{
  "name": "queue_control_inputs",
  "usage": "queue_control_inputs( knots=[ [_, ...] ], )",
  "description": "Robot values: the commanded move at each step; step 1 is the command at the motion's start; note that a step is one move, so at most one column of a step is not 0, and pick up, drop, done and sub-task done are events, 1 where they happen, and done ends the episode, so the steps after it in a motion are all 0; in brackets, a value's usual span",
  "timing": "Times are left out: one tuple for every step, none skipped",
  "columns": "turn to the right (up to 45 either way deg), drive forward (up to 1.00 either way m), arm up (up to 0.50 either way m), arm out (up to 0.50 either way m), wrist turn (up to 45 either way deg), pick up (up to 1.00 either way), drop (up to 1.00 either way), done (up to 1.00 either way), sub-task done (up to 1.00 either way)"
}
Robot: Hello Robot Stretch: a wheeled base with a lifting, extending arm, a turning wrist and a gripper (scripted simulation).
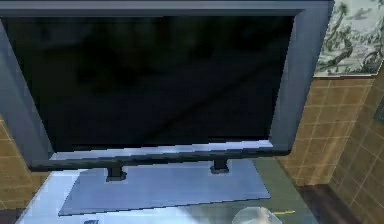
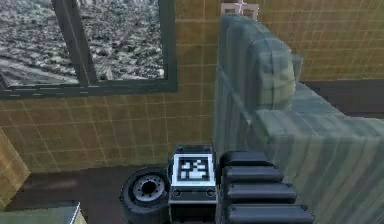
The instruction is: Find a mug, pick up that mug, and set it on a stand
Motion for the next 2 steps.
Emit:
queue_control_inputs(
  knots=[
    [-45.0,0.0,0.0,0.0,0.0,0.0,0.0,0.0,0.0],
    [-45.0,0.0,0.0,0.0,0.0,0.0,0.0,0.0,0.0]
  ],
)
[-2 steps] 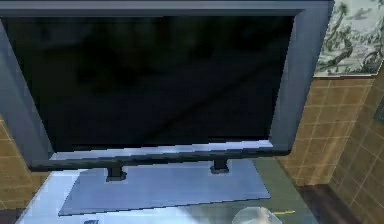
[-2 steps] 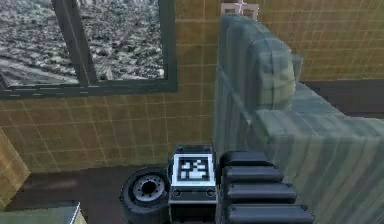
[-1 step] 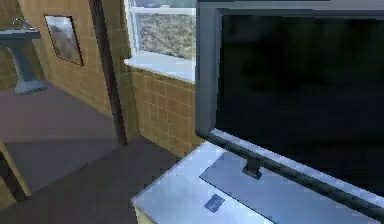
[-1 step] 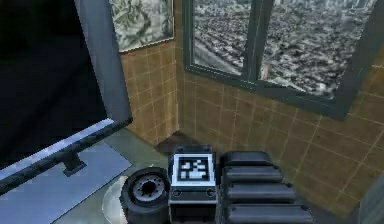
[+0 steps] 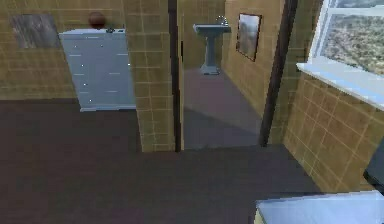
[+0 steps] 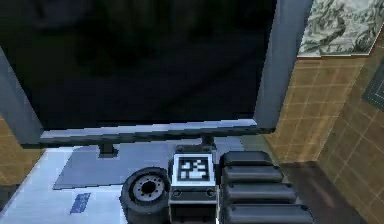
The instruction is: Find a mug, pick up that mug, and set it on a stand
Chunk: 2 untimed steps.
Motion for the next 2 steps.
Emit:
queue_control_inputs(
  knots=[
    [-45.0,0.0,0.0,0.0,0.0,0.0,0.0,0.0,0.0],
    [-42.0,0.0,0.0,0.0,0.0,0.0,0.0,0.0,0.0]
  ],
)
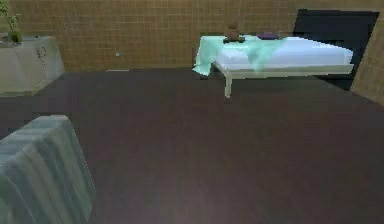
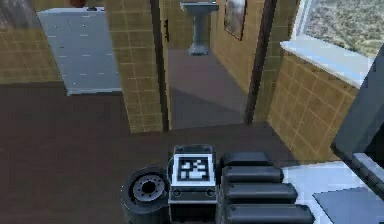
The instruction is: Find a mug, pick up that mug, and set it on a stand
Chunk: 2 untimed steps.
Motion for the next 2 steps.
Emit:
queue_control_inputs(
  knots=[
    [45.0,0.0,0.0,0.0,0.0,0.0,0.0,0.0,0.0],
    [45.0,0.0,0.0,0.0,0.0,0.0,0.0,0.0,0.0]
  ],
)
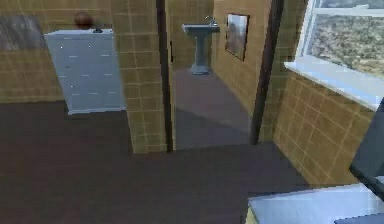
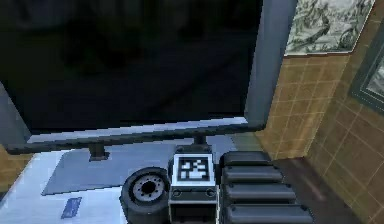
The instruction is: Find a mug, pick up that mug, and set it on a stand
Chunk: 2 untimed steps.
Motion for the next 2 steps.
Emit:
queue_control_inputs(
  knots=[
    [45.0,0.0,0.0,0.0,0.0,0.0,0.0,0.0,0.0],
    [15.0,0.0,0.0,0.0,0.0,0.0,0.0,0.0,0.0]
  ],
)
